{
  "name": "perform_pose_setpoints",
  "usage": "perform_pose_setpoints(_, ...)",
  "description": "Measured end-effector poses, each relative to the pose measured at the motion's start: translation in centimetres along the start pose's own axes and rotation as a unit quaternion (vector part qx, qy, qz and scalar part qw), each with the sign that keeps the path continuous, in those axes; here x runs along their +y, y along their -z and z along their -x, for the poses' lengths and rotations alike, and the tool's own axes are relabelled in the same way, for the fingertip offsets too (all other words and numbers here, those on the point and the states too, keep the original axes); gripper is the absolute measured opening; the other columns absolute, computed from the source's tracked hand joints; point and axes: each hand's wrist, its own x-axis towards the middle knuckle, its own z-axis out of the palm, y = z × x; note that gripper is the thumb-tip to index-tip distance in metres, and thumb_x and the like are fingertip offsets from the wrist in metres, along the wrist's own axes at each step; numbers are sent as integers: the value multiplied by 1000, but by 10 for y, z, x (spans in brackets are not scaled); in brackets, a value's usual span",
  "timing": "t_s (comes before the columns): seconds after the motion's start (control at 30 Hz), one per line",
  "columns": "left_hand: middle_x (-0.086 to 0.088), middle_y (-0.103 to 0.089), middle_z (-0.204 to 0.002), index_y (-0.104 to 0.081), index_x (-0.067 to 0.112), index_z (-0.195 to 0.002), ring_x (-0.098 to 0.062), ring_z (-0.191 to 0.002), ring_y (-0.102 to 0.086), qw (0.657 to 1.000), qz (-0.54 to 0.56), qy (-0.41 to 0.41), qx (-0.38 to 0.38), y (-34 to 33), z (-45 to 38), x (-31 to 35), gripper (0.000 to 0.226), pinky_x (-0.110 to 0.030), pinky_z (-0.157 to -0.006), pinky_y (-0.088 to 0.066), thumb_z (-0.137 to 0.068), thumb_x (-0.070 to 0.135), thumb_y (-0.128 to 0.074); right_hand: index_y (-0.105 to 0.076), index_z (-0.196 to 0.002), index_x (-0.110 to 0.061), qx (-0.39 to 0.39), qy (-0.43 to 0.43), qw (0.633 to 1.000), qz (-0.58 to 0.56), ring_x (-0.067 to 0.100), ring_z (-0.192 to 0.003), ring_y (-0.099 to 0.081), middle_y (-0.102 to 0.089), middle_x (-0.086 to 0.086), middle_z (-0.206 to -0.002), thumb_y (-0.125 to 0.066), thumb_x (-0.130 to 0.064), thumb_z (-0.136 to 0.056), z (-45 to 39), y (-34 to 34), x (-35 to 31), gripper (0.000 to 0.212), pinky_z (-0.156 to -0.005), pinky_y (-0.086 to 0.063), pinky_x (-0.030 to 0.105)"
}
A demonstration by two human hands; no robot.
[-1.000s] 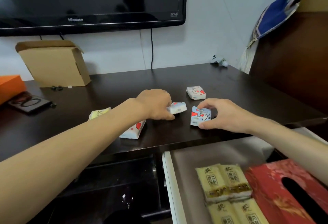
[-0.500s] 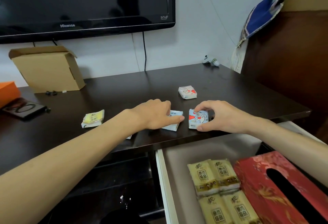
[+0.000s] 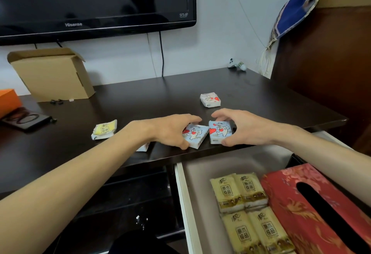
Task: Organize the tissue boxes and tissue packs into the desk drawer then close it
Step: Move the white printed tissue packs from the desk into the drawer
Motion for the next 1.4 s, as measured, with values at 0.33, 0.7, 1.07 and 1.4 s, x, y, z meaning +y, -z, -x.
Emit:
perform_pose_setpoints(0.33,21,-57,-106,-42,44,-102,-3,-97,-55,987,-11,-6,158,-36,59,51,51,-33,-74,-51,-67,71,-67,-63,-118,-48,58,27,997,-31,-12,-111,-63,-69,-28,-119,-83,-59,-68,87,0,-4,55,-94,-56,20)
perform_pose_setpoints(0.7,22,-44,-112,-37,41,-116,-2,-100,-42,985,-47,-75,151,-144,107,124,64,-24,-77,-48,-68,83,-48,-56,-140,-41,-74,56,992,82,8,-124,-55,-56,-12,-137,-79,-55,-79,183,-35,11,66,-105,-46,28)
perform_pose_setpoints(1.07,10,-45,-114,-42,27,-121,-9,-99,-40,976,-130,-84,155,-167,87,130,66,-29,-79,-47,-77,76,-46,-56,-143,-29,-70,87,980,164,15,-127,-54,-58,-5,-139,-75,-49,-84,181,-52,4,65,-108,-40,31)
perform_pose_setpoints(1.4,10,-45,-114,-44,27,-122,-9,-101,-38,976,-137,-81,150,-173,84,129,66,-28,-78,-47,-75,74,-50,-63,-131,-34,-64,104,968,219,6,-129,-40,-53,-17,-135,-73,-56,-81,178,-58,3,56,-110,-29,25)
